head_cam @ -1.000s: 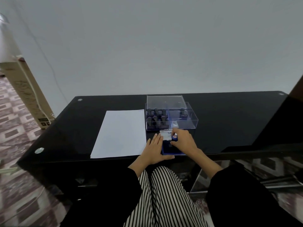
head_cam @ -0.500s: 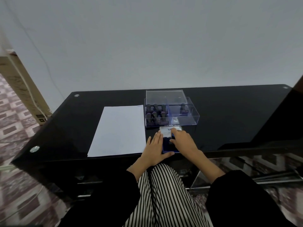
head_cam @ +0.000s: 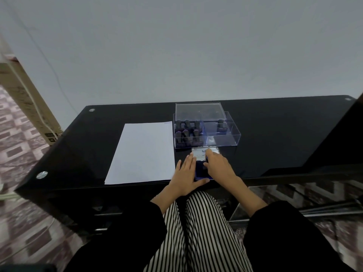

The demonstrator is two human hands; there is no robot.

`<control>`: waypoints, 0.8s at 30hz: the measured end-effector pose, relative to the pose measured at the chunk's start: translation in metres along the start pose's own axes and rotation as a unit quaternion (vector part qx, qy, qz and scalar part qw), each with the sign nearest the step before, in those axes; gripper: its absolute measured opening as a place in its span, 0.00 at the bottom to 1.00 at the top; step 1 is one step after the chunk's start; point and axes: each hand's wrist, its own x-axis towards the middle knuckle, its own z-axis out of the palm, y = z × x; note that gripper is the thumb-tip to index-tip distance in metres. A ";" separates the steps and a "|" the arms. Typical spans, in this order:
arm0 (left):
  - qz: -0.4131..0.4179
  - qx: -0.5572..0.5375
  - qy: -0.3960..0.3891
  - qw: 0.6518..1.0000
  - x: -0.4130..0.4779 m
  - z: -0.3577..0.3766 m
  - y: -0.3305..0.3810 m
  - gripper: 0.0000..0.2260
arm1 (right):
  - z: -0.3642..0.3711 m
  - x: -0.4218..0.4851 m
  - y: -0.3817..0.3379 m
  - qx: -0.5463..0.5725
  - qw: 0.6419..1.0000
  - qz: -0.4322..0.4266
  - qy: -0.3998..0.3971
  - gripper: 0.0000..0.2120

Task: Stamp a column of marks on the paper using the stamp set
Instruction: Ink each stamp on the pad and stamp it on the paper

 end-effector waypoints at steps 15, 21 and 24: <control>0.001 0.010 -0.007 1.000 0.001 0.001 -0.001 0.41 | 0.006 -0.004 -0.003 0.011 0.999 0.013 0.033 0.08; -0.002 0.016 -0.005 1.000 0.002 0.002 0.000 0.41 | 0.007 -0.008 -0.003 0.016 0.999 0.015 0.041 0.09; 0.000 0.010 -0.001 1.000 0.001 0.002 0.000 0.41 | 0.004 -0.003 -0.003 0.024 0.999 0.020 0.027 0.08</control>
